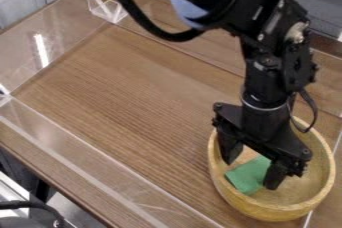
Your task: Put the green block in the brown bowl
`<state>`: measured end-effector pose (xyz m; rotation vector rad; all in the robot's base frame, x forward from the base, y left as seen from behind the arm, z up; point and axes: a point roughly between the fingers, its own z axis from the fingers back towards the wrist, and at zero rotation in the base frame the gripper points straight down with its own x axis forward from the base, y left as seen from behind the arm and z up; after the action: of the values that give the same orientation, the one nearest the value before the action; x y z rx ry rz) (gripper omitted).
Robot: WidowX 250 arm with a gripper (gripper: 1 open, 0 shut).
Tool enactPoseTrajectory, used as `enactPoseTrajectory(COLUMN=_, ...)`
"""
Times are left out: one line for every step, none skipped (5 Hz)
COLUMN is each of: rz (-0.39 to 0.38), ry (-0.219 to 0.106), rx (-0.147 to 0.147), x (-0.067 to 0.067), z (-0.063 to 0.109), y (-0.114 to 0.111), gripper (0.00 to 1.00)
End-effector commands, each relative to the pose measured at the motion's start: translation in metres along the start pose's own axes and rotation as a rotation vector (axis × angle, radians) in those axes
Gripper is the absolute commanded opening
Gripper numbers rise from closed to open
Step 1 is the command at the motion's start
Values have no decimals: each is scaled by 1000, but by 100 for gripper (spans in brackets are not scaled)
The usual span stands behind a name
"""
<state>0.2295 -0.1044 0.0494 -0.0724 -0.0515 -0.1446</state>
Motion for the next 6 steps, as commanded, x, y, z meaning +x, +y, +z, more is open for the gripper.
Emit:
enactPoseTrajectory(rz=1, ry=-40, rx=-13, x=13, z=7, y=0, gripper=100)
enactPoseTrajectory(rz=1, ry=-37, rx=-13, x=15, z=3, y=1, gripper=100)
enactPoseTrajectory(rz=4, ry=-34, rx=-12, x=17, z=0, y=2, gripper=100)
enactPoseTrajectory(rz=7, ry=-29, rx=-16, x=17, z=0, y=3, gripper=0)
enactPoseTrajectory(rz=12, ry=-22, rx=-20, x=17, z=2, y=4, gripper=0)
enactPoseTrajectory(rz=18, ry=-21, rx=-24, x=17, z=4, y=4, gripper=0)
